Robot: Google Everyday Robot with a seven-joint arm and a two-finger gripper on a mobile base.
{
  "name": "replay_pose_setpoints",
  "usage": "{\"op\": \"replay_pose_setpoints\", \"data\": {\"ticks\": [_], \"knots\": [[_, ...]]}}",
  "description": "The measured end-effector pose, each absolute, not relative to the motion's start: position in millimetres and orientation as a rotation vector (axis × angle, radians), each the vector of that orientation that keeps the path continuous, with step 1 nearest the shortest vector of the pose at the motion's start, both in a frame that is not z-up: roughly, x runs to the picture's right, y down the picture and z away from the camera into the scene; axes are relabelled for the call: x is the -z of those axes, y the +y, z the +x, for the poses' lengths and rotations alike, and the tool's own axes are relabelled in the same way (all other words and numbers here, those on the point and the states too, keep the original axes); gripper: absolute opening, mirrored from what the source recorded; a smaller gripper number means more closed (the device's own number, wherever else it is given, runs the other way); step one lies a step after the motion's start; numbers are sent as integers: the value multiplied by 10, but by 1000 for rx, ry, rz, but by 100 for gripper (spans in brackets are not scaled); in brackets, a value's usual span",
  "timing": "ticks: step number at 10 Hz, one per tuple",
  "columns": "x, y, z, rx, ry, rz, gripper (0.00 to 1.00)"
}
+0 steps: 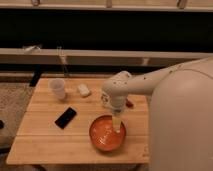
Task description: Place the pepper in the ceramic bowl
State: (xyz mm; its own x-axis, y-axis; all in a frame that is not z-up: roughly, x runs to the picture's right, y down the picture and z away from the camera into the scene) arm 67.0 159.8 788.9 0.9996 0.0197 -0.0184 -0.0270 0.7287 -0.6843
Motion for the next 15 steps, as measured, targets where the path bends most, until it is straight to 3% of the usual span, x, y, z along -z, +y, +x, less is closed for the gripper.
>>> {"op": "replay_pose_setpoints", "data": {"ticks": [6,15], "knots": [[-8272,1290,1200,-155,62,-685,80],[-8881,1049,1373,-158,73,-649,80]]}}
